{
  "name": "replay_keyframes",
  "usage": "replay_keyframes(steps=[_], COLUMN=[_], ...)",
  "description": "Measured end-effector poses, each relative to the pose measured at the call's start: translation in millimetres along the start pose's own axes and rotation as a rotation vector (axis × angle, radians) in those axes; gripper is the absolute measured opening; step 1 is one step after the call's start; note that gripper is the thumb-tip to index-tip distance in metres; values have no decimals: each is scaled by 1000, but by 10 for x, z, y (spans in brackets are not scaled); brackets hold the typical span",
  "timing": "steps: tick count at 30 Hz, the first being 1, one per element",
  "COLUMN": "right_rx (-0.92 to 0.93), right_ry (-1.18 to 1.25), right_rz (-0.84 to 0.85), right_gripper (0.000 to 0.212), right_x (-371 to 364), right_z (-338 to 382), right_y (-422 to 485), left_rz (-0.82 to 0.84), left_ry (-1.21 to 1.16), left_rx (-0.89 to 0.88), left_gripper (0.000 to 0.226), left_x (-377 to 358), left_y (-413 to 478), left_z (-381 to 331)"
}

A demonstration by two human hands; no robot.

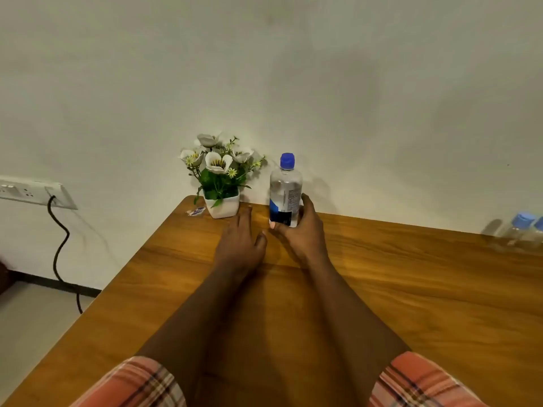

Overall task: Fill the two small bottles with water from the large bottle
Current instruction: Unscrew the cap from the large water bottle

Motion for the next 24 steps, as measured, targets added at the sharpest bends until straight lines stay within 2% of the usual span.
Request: replay_keyframes(steps=[4, 11, 24], right_rx=[-9, -57, -49], right_ry=[-17, -88, -99], right_rz=[4, -23, -153], right_gripper=[85, 79, 77], right_x=[-27, 48, 726], right_z=[29, 0, 272], right_y=[35, -45, -957], left_rz=[-15, -23, -35], left_ry=[-12, -10, -94], left_rx=[1, -5, -80], left_gripper=[71, 70, 67], left_x=[15, 0, 39], left_y=[-3, -134, -852], left_z=[14, -7, -140])
Point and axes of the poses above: each hand's wrist, its own y-axis towards the middle knuckle, its own x-axis out of the back of the hand, z = x × y, the point moved 10 cm from there along y, towards the middle knuckle, and after that the axes turned 12 degrees about x, right-handed, at the moved point
